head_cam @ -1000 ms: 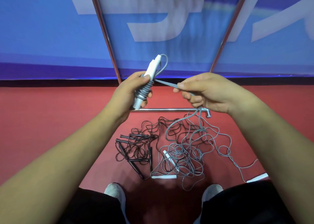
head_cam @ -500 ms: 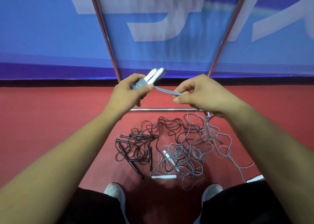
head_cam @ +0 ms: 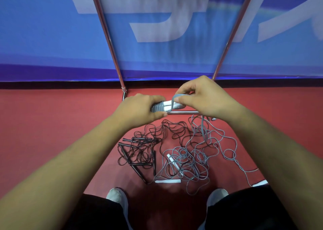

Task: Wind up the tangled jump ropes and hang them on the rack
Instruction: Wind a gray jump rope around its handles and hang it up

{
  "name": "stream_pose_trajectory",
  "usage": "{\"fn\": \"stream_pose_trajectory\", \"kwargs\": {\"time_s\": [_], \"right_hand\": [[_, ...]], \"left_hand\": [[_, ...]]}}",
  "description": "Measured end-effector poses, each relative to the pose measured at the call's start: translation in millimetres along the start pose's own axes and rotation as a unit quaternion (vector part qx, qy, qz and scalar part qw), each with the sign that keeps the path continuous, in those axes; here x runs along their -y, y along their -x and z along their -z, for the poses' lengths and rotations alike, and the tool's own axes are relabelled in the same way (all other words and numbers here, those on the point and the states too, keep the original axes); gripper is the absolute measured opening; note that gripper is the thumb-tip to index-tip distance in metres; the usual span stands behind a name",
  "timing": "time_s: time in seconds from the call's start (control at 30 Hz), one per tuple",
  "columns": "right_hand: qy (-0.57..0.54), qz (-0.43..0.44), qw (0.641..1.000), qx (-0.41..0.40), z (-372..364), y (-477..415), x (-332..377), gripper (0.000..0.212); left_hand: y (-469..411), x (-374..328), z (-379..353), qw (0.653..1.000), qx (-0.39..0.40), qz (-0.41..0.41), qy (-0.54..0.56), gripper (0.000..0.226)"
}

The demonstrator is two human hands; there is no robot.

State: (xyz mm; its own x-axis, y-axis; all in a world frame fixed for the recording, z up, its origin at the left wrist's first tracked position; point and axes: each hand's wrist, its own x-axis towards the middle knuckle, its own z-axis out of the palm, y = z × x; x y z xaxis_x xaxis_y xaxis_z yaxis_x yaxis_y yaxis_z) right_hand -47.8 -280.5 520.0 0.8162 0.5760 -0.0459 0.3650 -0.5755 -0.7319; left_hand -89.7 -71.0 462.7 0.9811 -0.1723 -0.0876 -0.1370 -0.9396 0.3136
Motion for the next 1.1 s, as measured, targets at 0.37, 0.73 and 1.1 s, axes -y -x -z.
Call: {"fn": "stream_pose_trajectory", "kwargs": {"time_s": [0.37,0.73,1.1], "right_hand": [[-0.042,-0.005,0.999,-0.032,6.6,-5.2,-10.2,0.012],[-0.184,-0.082,0.979,-0.041,14.0,-17.3,-37.2,0.008],[-0.238,-0.11,0.964,0.049,10.2,-14.1,-36.9,0.022]], "left_hand": [[4.8,-13.5,-3.2,0.999,-0.028,-0.028,0.036,0.049],[7.3,-21.0,2.0,0.866,0.017,-0.049,0.498,0.016],[-3.1,-16.4,3.1,0.675,-0.021,0.028,0.737,0.042]]}}
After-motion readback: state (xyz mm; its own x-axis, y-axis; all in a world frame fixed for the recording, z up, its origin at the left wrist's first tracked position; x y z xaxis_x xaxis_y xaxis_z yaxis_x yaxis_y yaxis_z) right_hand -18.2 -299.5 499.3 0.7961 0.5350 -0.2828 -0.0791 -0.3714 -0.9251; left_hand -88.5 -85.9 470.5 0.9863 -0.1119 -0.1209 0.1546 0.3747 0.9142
